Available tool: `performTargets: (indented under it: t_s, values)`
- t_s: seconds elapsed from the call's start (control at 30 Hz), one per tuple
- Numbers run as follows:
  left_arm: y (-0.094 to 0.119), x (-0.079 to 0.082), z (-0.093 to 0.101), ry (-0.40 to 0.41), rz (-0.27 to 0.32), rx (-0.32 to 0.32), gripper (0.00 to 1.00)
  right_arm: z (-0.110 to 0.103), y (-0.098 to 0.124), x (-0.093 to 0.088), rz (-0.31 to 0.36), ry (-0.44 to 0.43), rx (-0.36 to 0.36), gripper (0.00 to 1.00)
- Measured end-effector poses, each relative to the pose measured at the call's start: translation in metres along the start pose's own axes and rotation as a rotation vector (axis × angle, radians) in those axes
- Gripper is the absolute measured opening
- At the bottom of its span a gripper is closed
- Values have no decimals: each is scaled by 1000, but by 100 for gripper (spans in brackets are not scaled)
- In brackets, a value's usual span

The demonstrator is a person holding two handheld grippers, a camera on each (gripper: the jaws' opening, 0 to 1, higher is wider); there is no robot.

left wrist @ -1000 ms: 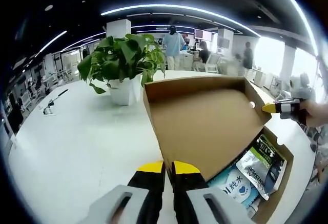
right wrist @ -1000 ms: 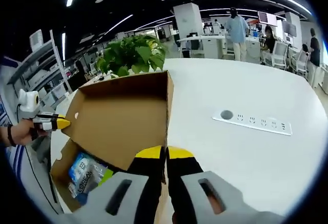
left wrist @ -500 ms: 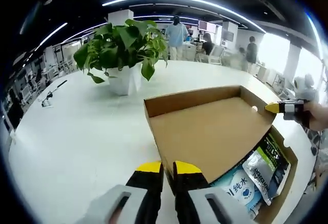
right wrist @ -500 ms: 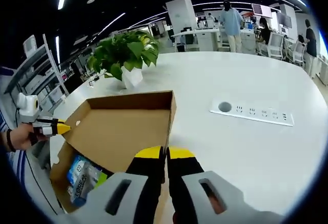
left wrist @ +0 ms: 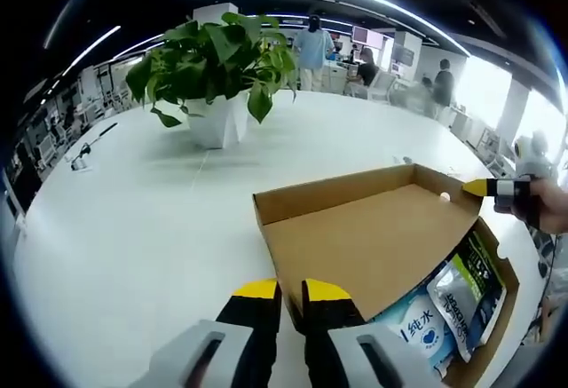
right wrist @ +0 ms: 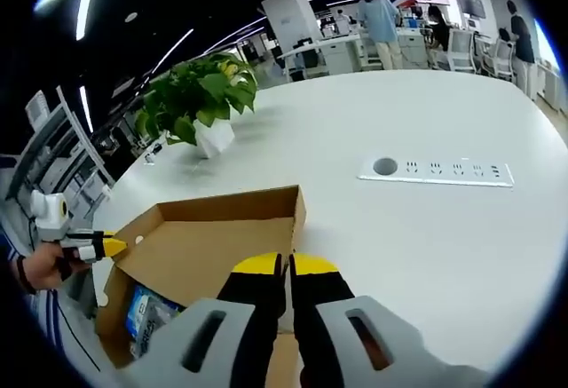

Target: Operate the shoe box by opening the lid, removing the specified soft item, and placing it in the target area until the item is outside and the box remains undamaged.

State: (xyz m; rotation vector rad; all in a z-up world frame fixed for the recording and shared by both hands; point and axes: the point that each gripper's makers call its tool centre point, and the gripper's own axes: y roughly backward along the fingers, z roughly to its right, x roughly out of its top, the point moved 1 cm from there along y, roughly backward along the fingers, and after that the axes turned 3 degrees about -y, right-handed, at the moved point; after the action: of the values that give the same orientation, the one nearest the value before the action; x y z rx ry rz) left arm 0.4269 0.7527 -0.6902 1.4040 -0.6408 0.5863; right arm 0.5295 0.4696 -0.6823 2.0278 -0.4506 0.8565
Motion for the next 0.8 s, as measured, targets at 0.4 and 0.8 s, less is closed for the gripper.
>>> performTargets:
  t_s: [0.4, 0.8]
  values:
    - [1, -3, 1, 15, -6, -2, 10, 0, 1, -3, -9, -24, -10, 3]
    - [7, -2, 5, -23, 4, -25, 14, 0, 12, -3, -22, -24, -11, 7]
